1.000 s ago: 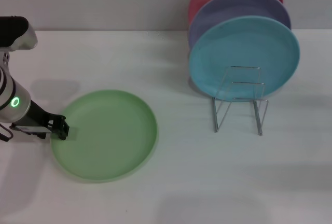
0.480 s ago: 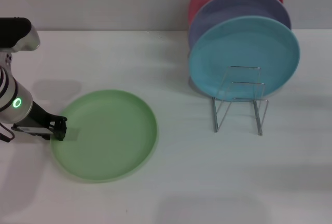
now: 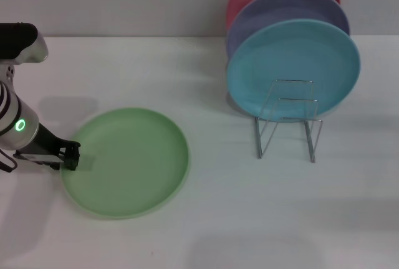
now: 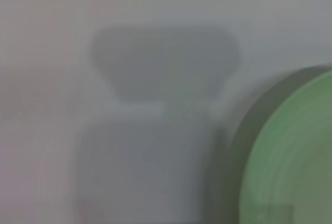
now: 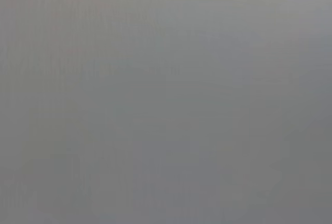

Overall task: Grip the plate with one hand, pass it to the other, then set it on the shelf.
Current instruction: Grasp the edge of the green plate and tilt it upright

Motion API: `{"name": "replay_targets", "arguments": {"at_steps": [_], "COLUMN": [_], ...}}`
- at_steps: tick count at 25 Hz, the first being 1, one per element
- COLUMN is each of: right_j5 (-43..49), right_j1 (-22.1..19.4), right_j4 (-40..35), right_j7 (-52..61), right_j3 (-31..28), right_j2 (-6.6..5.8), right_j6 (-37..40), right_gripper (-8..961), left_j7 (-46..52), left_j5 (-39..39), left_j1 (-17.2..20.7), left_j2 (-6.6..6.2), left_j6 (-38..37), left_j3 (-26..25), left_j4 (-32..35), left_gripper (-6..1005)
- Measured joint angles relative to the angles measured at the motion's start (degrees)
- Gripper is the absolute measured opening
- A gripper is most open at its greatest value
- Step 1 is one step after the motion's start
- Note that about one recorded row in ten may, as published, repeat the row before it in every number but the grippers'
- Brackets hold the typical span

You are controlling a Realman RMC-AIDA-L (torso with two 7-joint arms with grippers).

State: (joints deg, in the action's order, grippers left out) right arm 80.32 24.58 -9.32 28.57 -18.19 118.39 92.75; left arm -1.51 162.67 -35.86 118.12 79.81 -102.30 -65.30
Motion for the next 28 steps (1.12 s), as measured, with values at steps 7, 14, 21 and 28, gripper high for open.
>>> {"name": "replay_targets", "arguments": {"at_steps": [7, 14, 21, 28], "right_j5": [0.00, 0.00, 0.00, 0.00], "right_j1": [-0.12, -0.16, -0.15, -0.15], "right_j4": [-0.01, -0.08, -0.09, -0.09], "right_j7": [0.00, 0.00, 0.00, 0.00], "right_j3": [0.00, 0.00, 0.00, 0.00], "right_j2": [0.02, 0.06, 0.08, 0.08], "right_j6": [0.18, 0.22, 0.34, 0.62], "right_gripper": [565, 565, 565, 565], "left_j7": [-0.44, -0.80, -1.89, -3.11], "left_j5": [0.01, 0.01, -0.16, -0.83], "left_j1": [-0.08, -0.19, -0.16, -0.01], "left_j2": [0.00, 0.05, -0.01, 0.07], "left_j6": [-0.36, -0.34, 0.21, 0.14], "left_j3": [0.00, 0.00, 0.08, -0.39], "left_j4": [0.31, 0.17, -0.10, -0.19], "left_gripper": [219, 157, 96, 87]}}
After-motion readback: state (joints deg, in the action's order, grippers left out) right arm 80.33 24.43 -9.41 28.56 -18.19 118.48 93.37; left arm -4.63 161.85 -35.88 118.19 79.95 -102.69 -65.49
